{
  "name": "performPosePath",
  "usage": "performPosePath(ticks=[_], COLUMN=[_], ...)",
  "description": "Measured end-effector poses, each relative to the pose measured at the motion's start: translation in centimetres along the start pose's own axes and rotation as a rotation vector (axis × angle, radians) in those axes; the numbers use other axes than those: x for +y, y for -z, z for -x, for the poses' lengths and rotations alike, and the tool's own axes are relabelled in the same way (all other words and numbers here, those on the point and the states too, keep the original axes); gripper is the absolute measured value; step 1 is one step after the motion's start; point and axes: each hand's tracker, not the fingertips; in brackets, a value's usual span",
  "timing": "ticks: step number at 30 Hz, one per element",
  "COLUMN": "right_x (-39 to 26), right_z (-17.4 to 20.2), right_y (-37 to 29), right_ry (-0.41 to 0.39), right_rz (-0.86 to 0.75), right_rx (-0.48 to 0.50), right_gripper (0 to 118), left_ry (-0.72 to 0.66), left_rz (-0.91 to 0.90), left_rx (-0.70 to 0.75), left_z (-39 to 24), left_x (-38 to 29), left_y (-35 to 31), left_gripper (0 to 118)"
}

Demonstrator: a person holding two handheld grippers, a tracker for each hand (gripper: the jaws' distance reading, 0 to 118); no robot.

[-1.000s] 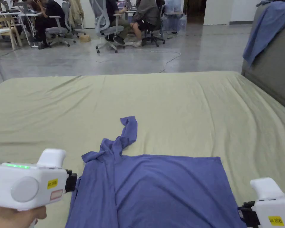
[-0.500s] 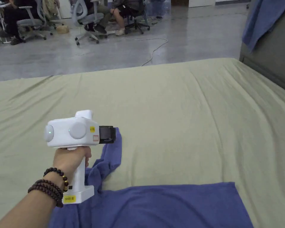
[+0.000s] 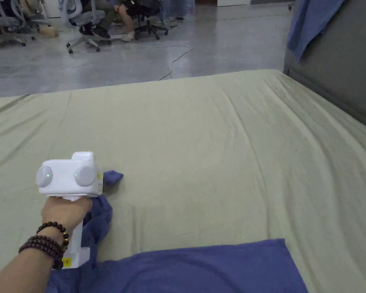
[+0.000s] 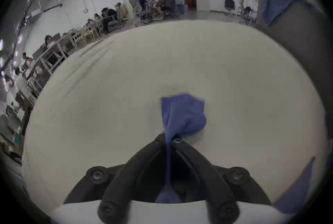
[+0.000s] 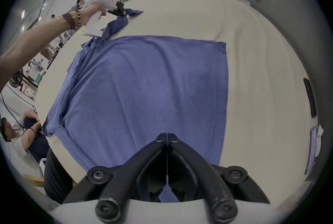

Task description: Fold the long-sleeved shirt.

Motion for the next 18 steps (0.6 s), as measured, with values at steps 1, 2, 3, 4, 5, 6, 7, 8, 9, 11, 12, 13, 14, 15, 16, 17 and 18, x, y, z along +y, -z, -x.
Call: performPosePath(ticks=[1, 2, 3, 4, 5, 6, 7, 8, 9, 11, 12, 13, 14, 15, 16, 17, 18], right_x=[-0.1, -0.1, 0.0, 0.0, -0.1, -0.1, -0.1, -0.1, -0.2, -0.2, -0.2, -0.4, -0.5, -0.7, -1.0, -1.3, -1.7], right_z=[0.1, 0.2, 0.4, 0.7, 1.0, 1.4, 1.8, 2.2, 2.8, 3.7, 4.3, 5.0, 5.5, 6.1, 6.6, 6.9, 7.4], right_y=[-0.2, -0.3, -0.5, -0.7, -1.0, -1.3, -1.8, -2.2, -2.8, -3.7, -4.1, -4.6, -5.1, -5.6, -6.2, -6.7, -7.3], right_ry=[-0.003, -0.007, -0.014, -0.023, -0.032, -0.042, -0.051, -0.063, -0.087, -0.106, -0.127, -0.150, -0.165, -0.182, -0.200, -0.214, -0.232], right_rz=[-0.001, 0.000, -0.003, -0.010, -0.013, -0.018, -0.025, -0.040, -0.055, -0.070, -0.083, -0.093, -0.100, -0.105, -0.112, -0.111, -0.109], right_rx=[0.004, 0.009, 0.011, 0.010, 0.007, 0.003, 0.001, 0.004, 0.019, 0.021, 0.015, 0.013, 0.009, 0.008, 0.002, -0.003, -0.014], right_gripper=[0, 0, 0, 0, 0, 0, 0, 0, 0, 0, 0, 0, 0, 0, 0, 0, 0], left_ry=[-0.017, -0.010, -0.002, 0.009, 0.010, 0.000, 0.015, 0.028, 0.035, 0.051, 0.056, 0.031, 0.010, -0.005, -0.034, -0.063, -0.109], left_rz=[-0.005, -0.035, -0.082, -0.107, -0.132, -0.169, -0.183, -0.186, -0.188, -0.169, -0.129, -0.092, -0.068, -0.022, 0.034, 0.070, 0.118], left_rx=[-0.031, -0.012, -0.012, 0.001, 0.002, 0.006, 0.007, 0.005, 0.019, 0.025, 0.024, 0.004, -0.006, -0.012, -0.046, -0.054, -0.069], left_z=[0.6, 1.0, 2.8, 3.5, 4.1, 4.6, 5.6, 5.9, 6.1, 7.0, 7.2, 7.3, 7.4, 7.7, 7.7, 7.6, 7.5], left_x=[0.5, 0.7, 1.3, 1.0, 0.6, -0.3, -1.7, -2.9, -4.6, -8.3, -10.6, -13.0, -15.2, -17.9, -20.7, -22.7, -25.2], left_y=[-2.0, -4.0, -6.4, -9.2, -11.7, -14.6, -17.2, -19.4, -21.7, -24.7, -25.7, -26.5, -27.0, -27.0, -26.7, -26.4, -25.8], left_gripper=[0, 0, 0, 0, 0, 0, 0, 0, 0, 0, 0, 0, 0, 0, 0, 0, 0])
